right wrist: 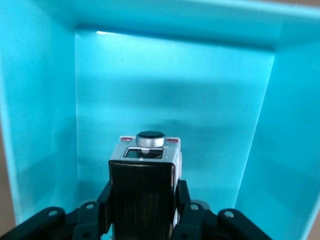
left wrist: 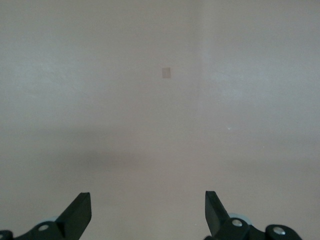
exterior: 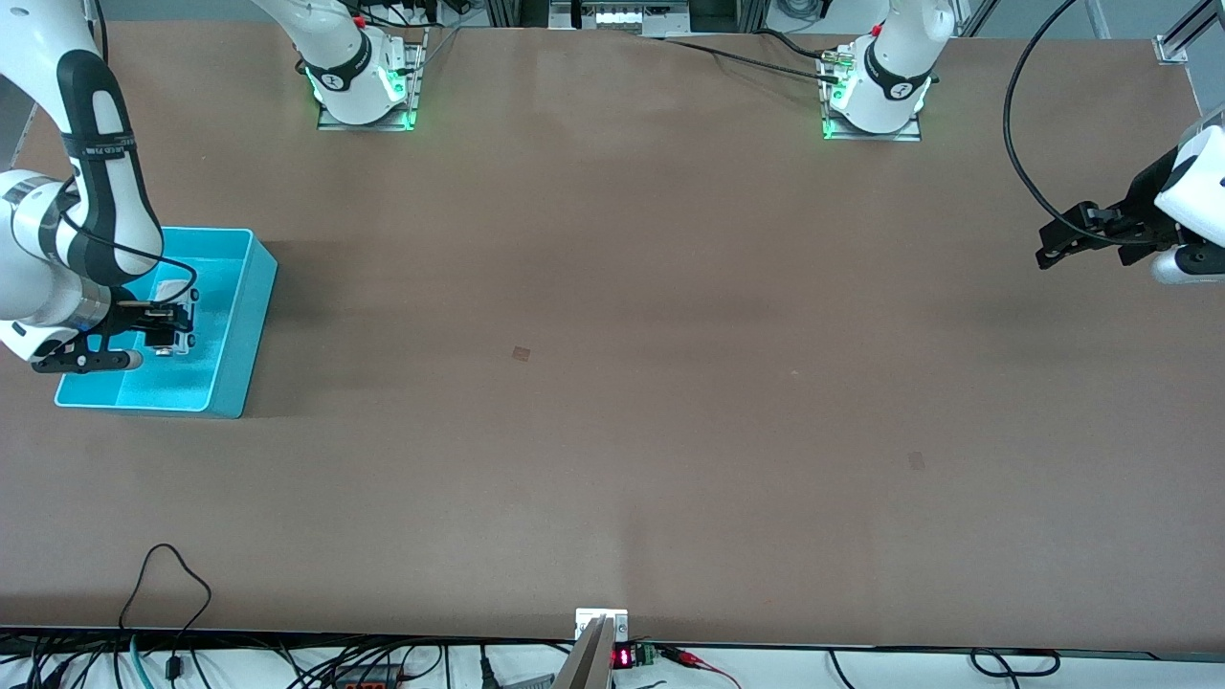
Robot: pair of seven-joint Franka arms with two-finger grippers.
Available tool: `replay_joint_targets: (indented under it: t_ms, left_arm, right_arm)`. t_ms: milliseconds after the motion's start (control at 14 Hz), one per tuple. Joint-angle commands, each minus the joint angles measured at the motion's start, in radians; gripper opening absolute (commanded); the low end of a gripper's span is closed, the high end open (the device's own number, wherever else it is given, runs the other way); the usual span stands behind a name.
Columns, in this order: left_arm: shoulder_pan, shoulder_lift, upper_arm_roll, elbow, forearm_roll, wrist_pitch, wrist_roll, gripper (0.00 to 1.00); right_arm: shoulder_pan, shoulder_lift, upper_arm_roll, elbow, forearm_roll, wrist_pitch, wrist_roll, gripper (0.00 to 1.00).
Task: Wind and store white jeep toy
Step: 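Lower the jeep onto the box floor and open the right gripper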
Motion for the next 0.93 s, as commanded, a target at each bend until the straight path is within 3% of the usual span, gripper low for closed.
replay_joint_targets:
  t_ms: [0,643,857]
  left_arm:
    - [0.004,-0.021,0.002,-0.014,-0.015,-0.009,0.012,1.00]
    - [0.004,-0.022,-0.003,-0.014,-0.015,-0.009,0.017,1.00]
    - [0.004,-0.021,-0.004,-0.013,-0.015,-0.005,0.017,1.00]
  right_arm:
    - [-0.018,0.012,0.006,-0.010,0.058,0.013,0.015,0.03]
    - [-0.021,0.071,0.006,-0.010,0.061,0.079,-0.023,0.04]
    - [-0.021,0.087,0.007,-0.008,0.061,0.079,-0.023,0.13]
